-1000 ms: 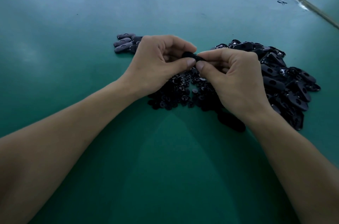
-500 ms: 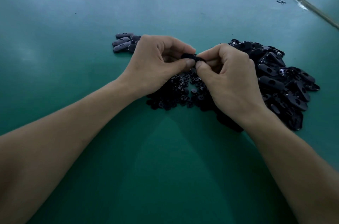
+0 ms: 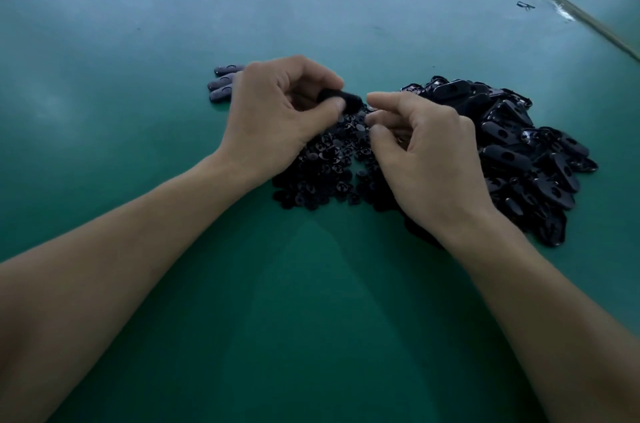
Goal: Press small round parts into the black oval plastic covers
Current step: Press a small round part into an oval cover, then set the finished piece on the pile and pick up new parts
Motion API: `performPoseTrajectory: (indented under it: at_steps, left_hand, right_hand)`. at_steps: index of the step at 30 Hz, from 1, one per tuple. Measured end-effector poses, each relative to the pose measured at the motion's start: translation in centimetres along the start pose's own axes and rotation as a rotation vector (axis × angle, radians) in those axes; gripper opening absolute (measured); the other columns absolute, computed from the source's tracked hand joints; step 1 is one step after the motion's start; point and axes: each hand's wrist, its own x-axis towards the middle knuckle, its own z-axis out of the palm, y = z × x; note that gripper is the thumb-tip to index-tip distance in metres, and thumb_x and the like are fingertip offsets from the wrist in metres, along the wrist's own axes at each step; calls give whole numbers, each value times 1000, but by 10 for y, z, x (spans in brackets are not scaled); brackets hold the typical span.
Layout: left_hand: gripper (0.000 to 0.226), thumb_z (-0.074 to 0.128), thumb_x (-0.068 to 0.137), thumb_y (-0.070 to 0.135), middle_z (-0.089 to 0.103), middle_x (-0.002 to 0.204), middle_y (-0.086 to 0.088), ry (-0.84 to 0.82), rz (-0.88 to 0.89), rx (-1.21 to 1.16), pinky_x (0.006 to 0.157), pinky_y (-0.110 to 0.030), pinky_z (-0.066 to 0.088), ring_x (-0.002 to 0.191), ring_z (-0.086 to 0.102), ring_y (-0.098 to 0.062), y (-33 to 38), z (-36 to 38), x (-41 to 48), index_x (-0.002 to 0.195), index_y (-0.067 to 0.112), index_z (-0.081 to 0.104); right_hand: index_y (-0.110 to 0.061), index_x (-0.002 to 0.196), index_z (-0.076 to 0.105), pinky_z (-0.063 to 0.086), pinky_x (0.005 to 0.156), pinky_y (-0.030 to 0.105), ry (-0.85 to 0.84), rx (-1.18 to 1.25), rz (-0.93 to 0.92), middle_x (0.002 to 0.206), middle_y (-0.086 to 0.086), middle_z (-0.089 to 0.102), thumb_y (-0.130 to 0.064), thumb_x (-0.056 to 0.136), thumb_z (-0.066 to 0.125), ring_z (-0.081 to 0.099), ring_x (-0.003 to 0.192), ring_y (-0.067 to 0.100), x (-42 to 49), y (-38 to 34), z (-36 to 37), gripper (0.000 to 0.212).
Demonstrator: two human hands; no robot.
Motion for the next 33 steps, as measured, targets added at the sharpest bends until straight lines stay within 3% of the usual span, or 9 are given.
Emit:
performPoseTrajectory:
  at_steps: [2, 4, 8, 11, 17, 23, 26, 29, 33]
  left_hand:
    - [18, 74, 83, 11, 71, 77, 13, 119, -24, 76, 68, -17, 53, 68, 67, 0, -5, -4, 6, 87, 28, 70]
    - [14, 72, 85, 16, 70, 77, 14, 174, -62, 168, 70, -21, 57, 70, 71, -3, -10, -11, 11, 88, 29, 70]
    - [9, 67, 88, 26, 63, 70, 25, 227, -152, 338, 72, -14, 54, 66, 66, 7, -19, -30, 21, 83, 33, 67]
    - [2, 66, 84, 36, 60, 69, 24, 248, -242, 481, 85, -31, 57, 79, 67, -7, -23, -38, 25, 84, 35, 68]
    - [6, 67, 83, 36, 72, 95, 5, 210, -274, 594, 92, -41, 53, 105, 64, -24, -23, -37, 24, 88, 38, 67]
    - [16, 71, 86, 32, 60, 117, -6, 202, -289, 588, 99, -39, 49, 112, 58, -27, -30, -39, 27, 101, 33, 74]
    - [22, 70, 87, 33, 52, 116, -4, 222, -261, 605, 101, -32, 44, 117, 53, -25, -32, -39, 27, 109, 32, 72]
    - [19, 66, 89, 36, 54, 109, 0, 241, -183, 624, 92, -24, 37, 113, 53, -22, -28, -37, 26, 106, 31, 72]
    - [13, 63, 90, 38, 67, 82, 7, 206, -42, 526, 78, -26, 49, 84, 65, -17, -13, -24, 18, 91, 28, 71]
  right_hand:
    - [-15, 121, 70, 47, 93, 17, 30, -143, -2, 104, -1, 73, -4, 90, 55, 66, 96, 11, -1, 0, -3, 36]
    - [-14, 121, 69, 45, 97, 27, 75, -318, 10, 114, 6, 70, -3, 90, 54, 61, 107, 21, 1, 3, -10, 37]
    - [-14, 122, 66, 37, 98, 45, 49, -636, 131, 124, 14, 59, -21, 93, 53, 45, 119, 37, 5, 14, -22, 32]
    - [-12, 115, 67, 35, 96, 45, -28, -702, 213, 122, 15, 54, -32, 93, 51, 43, 115, 38, 5, 16, -23, 34]
    - [-21, 107, 73, 37, 94, 43, -16, -637, 172, 114, 10, 53, -44, 94, 51, 43, 114, 34, 7, 14, -22, 34]
    - [-21, 107, 74, 44, 88, 42, -48, -608, 96, 108, 12, 64, -42, 92, 60, 54, 107, 36, 5, 15, -23, 30]
    - [-21, 108, 74, 46, 85, 39, -41, -562, 60, 106, 8, 68, -39, 95, 61, 59, 104, 32, 5, 18, -23, 25]
    - [-22, 106, 74, 47, 83, 37, 8, -462, 16, 104, 5, 69, -32, 96, 62, 61, 97, 27, 5, 19, -21, 18]
    - [-25, 103, 69, 56, 73, 42, 58, -240, -19, 80, -2, 69, -39, 98, 59, 66, 74, 22, 6, 18, -18, 18]
